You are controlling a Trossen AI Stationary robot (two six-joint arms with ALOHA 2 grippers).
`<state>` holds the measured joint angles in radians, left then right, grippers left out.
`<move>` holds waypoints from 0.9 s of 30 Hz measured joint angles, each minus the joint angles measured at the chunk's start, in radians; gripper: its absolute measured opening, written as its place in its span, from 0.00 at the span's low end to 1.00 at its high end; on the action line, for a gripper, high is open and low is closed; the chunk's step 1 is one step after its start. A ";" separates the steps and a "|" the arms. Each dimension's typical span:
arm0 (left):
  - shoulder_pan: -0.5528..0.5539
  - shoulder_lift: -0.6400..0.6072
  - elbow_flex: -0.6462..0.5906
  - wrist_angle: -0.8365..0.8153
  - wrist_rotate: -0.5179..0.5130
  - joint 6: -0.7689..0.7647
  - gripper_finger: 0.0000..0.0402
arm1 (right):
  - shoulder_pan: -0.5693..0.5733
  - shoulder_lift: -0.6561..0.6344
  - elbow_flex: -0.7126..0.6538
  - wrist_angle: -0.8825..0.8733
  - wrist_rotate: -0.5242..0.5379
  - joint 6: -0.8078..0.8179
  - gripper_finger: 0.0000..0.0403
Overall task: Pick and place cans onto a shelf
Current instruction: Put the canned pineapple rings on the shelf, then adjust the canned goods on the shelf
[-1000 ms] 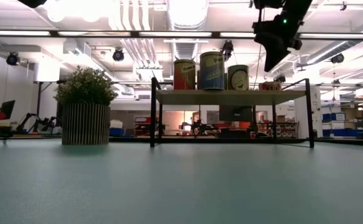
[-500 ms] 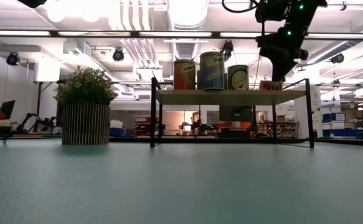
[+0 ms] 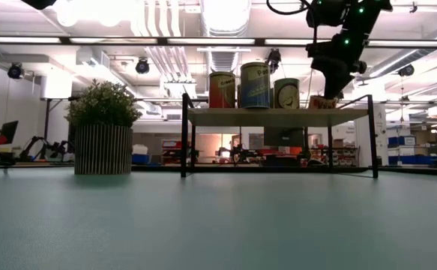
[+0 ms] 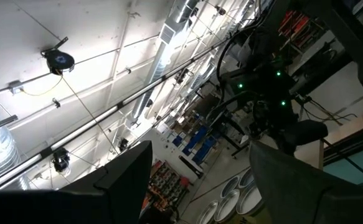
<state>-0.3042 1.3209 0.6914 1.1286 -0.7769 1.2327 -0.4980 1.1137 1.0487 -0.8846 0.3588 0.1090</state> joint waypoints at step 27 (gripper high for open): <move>0.000 0.000 0.000 0.000 0.001 0.000 0.62 | 0.000 0.000 0.204 -0.054 -0.226 -0.084 0.02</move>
<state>-0.3045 1.3209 0.6914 1.1285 -0.7760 1.2327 -0.4980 1.1137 1.2526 -0.9383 0.1331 0.0250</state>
